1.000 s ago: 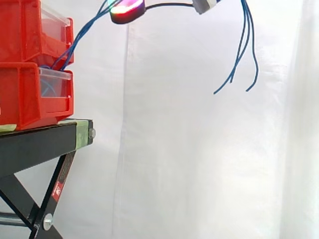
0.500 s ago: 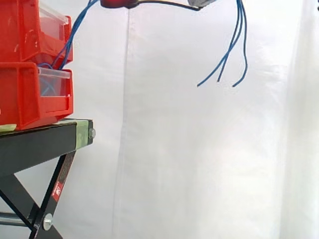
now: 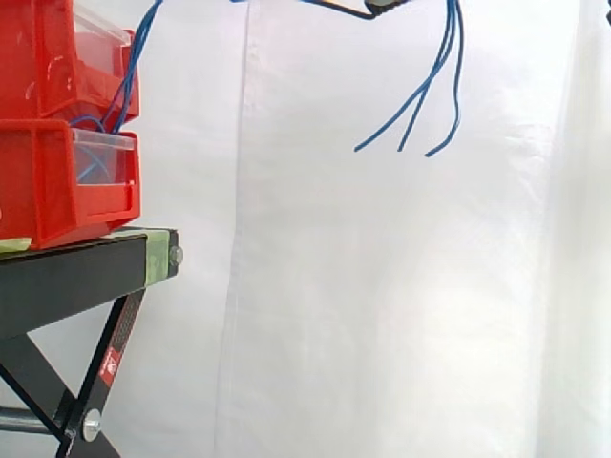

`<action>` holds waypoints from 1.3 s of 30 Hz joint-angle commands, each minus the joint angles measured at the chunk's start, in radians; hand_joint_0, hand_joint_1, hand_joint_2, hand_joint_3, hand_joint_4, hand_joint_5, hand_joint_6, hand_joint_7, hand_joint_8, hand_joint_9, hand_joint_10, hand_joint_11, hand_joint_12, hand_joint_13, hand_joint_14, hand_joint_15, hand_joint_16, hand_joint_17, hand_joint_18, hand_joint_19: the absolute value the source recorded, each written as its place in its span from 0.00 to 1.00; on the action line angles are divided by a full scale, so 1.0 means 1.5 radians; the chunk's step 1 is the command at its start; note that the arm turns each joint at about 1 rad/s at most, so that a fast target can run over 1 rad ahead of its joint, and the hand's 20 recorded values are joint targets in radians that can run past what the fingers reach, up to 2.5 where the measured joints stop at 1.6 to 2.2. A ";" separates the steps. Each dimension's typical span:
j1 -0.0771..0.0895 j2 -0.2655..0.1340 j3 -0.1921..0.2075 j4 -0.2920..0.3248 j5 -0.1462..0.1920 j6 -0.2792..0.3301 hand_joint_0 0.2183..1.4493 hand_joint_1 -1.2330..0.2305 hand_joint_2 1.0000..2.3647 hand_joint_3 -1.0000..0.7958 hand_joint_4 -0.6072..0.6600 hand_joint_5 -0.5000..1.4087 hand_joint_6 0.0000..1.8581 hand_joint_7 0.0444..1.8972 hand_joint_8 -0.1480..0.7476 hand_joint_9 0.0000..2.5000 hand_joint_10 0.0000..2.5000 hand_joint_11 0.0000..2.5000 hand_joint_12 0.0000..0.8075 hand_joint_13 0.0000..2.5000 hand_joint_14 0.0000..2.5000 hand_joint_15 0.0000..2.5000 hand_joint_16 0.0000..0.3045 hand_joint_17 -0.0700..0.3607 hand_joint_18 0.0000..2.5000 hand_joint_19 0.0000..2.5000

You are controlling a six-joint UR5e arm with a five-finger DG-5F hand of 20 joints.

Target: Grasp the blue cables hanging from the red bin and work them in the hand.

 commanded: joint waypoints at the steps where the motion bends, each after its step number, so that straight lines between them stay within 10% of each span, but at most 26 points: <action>1: 0.001 -0.001 0.001 -0.002 0.000 0.021 0.86 0.40 0.01 0.74 0.72 0.46 0.01 0.56 0.67 0.72 1.00 1.00 0.66 0.76 1.00 0.56 0.67 0.52 1.00 0.30; 39: 0.005 -0.001 0.000 -0.013 -0.003 0.194 0.88 0.37 0.01 0.71 0.65 0.48 0.01 0.57 0.67 0.72 1.00 1.00 0.66 0.76 1.00 0.56 0.67 0.52 1.00 0.30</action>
